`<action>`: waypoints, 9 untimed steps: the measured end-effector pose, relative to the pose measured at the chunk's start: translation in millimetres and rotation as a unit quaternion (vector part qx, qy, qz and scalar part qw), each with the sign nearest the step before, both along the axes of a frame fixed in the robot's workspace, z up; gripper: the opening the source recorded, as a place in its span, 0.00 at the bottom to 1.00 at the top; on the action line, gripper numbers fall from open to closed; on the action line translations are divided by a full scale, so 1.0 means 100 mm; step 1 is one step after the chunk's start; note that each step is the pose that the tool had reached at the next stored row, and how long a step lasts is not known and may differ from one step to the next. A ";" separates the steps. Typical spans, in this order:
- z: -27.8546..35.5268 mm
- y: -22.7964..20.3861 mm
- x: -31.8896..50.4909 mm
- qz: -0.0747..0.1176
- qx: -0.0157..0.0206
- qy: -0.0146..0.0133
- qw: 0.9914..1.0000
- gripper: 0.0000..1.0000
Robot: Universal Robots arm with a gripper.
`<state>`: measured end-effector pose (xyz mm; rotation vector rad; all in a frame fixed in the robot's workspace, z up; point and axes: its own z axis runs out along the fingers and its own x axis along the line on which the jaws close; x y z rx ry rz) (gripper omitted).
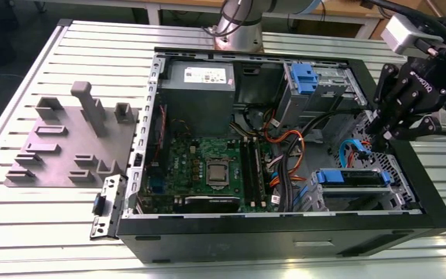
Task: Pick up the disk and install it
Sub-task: 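Insert the first disk wire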
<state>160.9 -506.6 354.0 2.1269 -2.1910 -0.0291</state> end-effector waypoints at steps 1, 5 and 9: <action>-0.005 0.003 0.003 0.000 -0.005 0.000 1.000 0.30; -0.024 0.019 0.016 0.000 -0.023 0.000 1.000 0.30; -0.039 0.024 0.026 0.000 -0.032 0.000 0.999 0.30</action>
